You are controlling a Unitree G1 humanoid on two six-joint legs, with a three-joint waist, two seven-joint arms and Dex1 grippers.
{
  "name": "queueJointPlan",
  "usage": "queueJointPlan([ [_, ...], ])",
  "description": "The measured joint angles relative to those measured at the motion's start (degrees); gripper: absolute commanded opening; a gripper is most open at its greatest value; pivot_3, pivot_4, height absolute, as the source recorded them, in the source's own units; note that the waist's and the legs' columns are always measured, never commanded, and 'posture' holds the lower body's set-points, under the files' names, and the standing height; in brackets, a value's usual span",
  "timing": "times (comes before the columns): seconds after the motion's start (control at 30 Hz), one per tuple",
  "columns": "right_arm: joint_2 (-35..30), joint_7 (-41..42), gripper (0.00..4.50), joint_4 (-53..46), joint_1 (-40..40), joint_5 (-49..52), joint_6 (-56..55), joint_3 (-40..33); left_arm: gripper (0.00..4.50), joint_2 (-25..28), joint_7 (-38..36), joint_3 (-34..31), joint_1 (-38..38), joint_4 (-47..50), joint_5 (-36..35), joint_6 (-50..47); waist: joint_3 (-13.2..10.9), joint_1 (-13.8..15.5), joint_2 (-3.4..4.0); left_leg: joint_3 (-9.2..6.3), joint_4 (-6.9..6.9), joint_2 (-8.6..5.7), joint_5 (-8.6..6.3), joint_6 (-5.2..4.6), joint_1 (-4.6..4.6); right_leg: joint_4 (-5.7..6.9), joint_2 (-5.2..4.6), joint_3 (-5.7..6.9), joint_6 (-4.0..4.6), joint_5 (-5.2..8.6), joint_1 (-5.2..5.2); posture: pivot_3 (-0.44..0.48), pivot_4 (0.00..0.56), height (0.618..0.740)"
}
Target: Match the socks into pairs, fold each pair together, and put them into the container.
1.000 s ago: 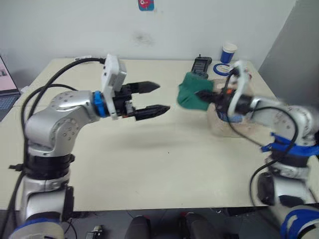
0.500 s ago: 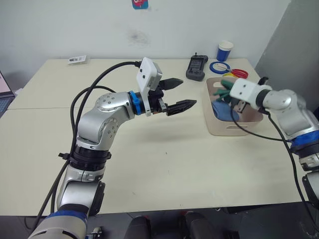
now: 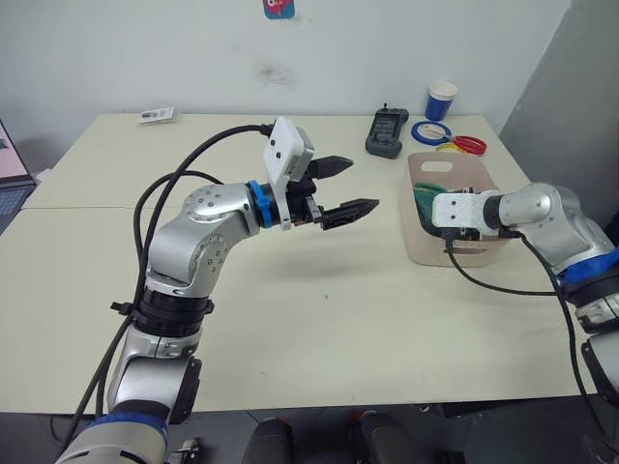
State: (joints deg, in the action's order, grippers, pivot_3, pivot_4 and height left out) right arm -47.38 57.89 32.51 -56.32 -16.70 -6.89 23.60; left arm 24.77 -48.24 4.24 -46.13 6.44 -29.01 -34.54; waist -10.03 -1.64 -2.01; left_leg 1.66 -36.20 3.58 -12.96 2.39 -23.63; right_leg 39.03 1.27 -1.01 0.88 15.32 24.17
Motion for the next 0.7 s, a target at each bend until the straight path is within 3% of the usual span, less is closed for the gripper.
queueJointPlan([
  [0.5, -1.4, 15.8, 4.49, 11.5, -20.5, 4.4, 5.3, -7.1, 4.50, 2.3, -2.5, -0.3, 0.9, -5.6, 2.4, 3.8, -0.1, -0.1, 0.22, 0.01, 0.01, 0.04, -0.01, -0.02, 0.09, 0.04, -0.06, 0.00, 0.19, -0.11, -0.04, 0.000, 0.150, 0.740],
  [0.63, 1.4, 15.2, 4.49, 6.8, -20.0, 9.1, 11.8, -12.1, 4.50, 3.8, -1.8, -2.2, 3.7, -6.9, 3.3, 5.1, -0.1, -0.2, 0.24, 0.05, 0.01, 0.05, -0.01, -0.02, 0.14, 0.12, -0.07, -0.07, 0.20, -0.11, -0.04, 0.000, 0.150, 0.740],
  [0.7, 5.3, 11.1, 4.49, -1.2, -14.8, 11.9, 16.9, -15.6, 4.50, 4.5, -0.5, -3.8, 6.9, -6.6, 4.0, 6.5, -0.1, -0.3, 0.25, 0.03, 0.03, 0.09, -0.01, -0.02, 0.21, 0.16, -0.08, -0.06, 0.20, -0.11, -0.10, 0.000, 0.150, 0.740],
])
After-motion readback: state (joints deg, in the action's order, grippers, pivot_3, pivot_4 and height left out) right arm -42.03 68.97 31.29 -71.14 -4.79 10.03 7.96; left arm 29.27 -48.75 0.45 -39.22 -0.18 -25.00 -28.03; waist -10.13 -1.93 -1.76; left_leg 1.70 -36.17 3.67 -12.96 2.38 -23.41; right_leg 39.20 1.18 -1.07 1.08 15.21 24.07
